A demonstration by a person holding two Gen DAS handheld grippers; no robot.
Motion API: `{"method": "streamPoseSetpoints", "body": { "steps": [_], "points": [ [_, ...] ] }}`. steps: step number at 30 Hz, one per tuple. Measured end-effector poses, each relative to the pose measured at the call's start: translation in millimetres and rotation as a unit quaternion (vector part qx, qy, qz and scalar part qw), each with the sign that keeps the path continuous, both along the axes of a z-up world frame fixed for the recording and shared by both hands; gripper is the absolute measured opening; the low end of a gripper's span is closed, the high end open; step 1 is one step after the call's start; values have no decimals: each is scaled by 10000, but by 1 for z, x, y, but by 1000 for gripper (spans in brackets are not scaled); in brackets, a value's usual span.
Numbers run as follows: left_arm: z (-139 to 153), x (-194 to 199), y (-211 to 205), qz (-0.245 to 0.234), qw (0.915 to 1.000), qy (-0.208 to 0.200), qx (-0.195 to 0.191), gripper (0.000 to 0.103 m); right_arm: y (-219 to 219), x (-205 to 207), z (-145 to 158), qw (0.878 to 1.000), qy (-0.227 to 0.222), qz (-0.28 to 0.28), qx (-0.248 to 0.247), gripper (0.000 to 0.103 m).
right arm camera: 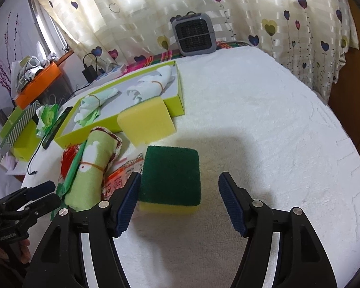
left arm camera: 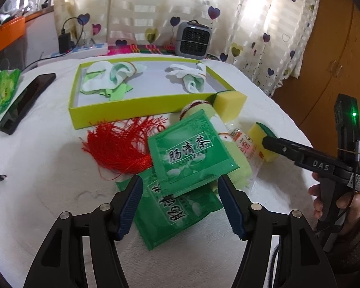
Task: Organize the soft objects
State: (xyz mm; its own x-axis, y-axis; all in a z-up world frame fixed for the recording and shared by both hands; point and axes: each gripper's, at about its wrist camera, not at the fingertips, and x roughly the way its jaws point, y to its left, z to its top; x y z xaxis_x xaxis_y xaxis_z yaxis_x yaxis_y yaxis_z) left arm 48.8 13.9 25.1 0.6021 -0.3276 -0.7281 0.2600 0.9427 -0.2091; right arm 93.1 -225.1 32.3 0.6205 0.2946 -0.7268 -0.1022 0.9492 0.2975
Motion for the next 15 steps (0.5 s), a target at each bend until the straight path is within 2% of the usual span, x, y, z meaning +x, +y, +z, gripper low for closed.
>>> {"method": "streamPoseSetpoints", "body": {
  "steps": [8,15],
  "points": [
    [3,8,-7,-87,9999,19,-124,67,0,8,-7,10000,89,18,3,70],
    [7,17,-19,-155,9999,-13,25,67,-1,12,-7,9998,175,49,-3,70]
  ]
}}
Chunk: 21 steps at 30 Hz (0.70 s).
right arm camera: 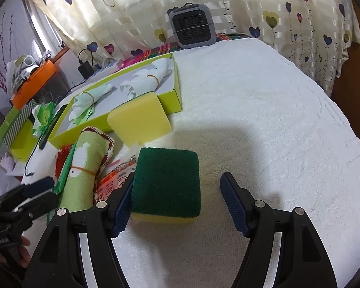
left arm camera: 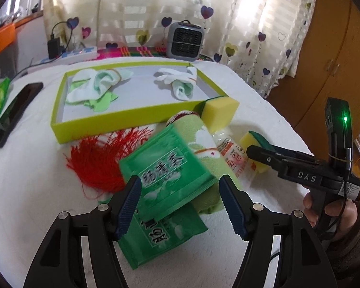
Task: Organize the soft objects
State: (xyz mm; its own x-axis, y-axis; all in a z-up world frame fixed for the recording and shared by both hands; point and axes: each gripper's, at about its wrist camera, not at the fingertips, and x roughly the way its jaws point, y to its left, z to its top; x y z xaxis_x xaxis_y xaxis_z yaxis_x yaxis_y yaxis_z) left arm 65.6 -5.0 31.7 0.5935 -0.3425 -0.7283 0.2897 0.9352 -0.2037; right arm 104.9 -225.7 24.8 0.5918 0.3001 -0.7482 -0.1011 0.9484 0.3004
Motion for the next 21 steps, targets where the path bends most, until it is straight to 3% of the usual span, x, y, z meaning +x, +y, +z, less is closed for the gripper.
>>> {"method": "streamPoseSetpoints", "body": {
  "steps": [5,10,17,21],
  "points": [
    [5,11,-2,63,9999,-45,69,67,0,-1,0,10000,-34,52,-23,65],
    [-5,20,0,172,9996,178,132,67,-2,-1,-1,10000,-38,71,44,62],
    [-11,25,7,243,9992,286,-109,68,2,-1,-2,9998,-53,211,41,50],
    [-13,26,9,267,9988,323,-236,68,2,0,-2,9997,-48,239,64,49]
  ]
}}
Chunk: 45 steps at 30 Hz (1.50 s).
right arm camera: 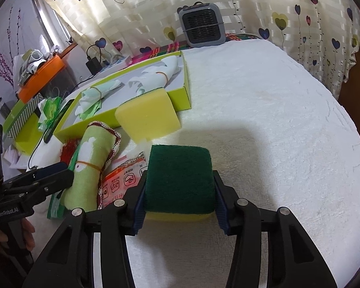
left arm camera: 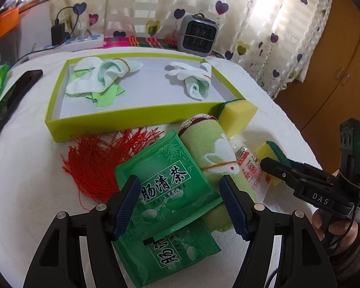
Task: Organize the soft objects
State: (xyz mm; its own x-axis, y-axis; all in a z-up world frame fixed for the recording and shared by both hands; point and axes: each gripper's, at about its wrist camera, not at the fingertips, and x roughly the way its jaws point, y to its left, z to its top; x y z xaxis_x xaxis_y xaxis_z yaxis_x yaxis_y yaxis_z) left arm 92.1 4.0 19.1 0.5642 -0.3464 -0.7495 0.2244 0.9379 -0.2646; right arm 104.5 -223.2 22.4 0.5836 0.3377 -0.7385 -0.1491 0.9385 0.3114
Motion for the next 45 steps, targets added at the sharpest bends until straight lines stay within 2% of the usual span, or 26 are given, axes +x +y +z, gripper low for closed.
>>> {"method": "streamPoseSetpoints", "body": {
  "steps": [4,7,11,20,23,25,30,35,45],
  "points": [
    [-4,2,11,86,9993,51,-365,68,0,0,-1,10000,1,-3,27,48],
    [-6,4,16,124,9988,74,-460,68,1,0,-2,10000,-8,6,-2,48],
    [-7,4,17,131,9991,53,-402,67,1,0,-1,10000,-10,1,-6,48],
    [-9,2,18,180,9992,41,-360,58,0,0,-1,10000,-9,-26,15,48],
    [-9,3,20,231,9991,50,-342,50,0,-1,-1,10000,-11,-33,26,48],
    [-9,3,22,286,9992,31,-278,40,0,-1,-1,10000,-10,-34,23,48],
    [-10,3,28,400,9987,26,-304,28,0,0,-2,10000,-11,-37,32,48],
    [-7,2,31,444,9986,-28,-301,25,0,0,-1,10000,-15,-39,22,48],
    [-1,-7,30,527,9984,-217,-57,24,-1,-3,0,10000,-73,-44,-19,47]
  ]
}}
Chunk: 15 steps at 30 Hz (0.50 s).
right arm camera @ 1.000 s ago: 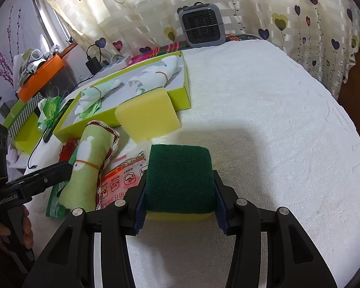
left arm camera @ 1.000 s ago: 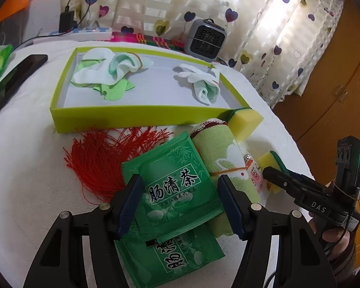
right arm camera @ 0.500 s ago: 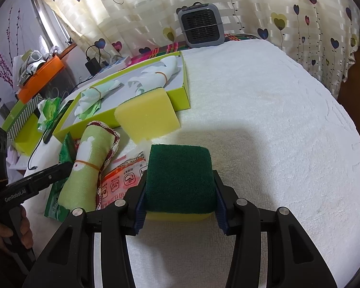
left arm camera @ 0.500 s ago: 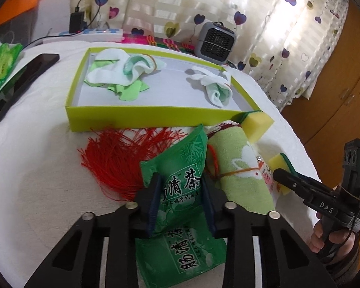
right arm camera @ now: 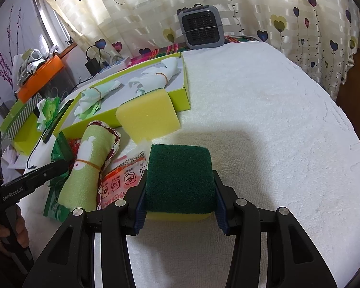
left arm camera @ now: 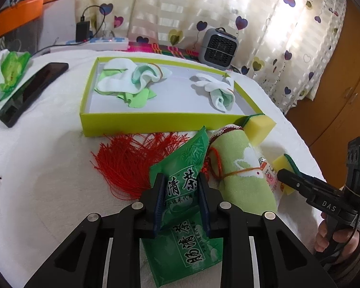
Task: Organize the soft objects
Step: 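Carry the tea packet with the left tool while the right tool carries the sponge to the box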
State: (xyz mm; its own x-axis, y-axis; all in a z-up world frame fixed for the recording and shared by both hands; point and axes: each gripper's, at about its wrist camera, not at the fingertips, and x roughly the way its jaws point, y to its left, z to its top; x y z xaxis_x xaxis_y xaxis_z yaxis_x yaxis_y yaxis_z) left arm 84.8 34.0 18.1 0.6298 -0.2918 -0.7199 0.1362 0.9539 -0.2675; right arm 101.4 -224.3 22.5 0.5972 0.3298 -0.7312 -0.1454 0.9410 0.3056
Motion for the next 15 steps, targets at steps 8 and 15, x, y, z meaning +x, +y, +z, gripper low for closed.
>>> {"method": "streamPoseSetpoints", "body": {
  "steps": [8,15],
  "points": [
    [7,-12,-1,83,9996,-156,207,24,4,-7,3,9999,-103,46,-4,47],
    [12,-18,-1,104,9993,-258,244,24,9,-12,12,9996,-276,84,-32,47]
  ]
}}
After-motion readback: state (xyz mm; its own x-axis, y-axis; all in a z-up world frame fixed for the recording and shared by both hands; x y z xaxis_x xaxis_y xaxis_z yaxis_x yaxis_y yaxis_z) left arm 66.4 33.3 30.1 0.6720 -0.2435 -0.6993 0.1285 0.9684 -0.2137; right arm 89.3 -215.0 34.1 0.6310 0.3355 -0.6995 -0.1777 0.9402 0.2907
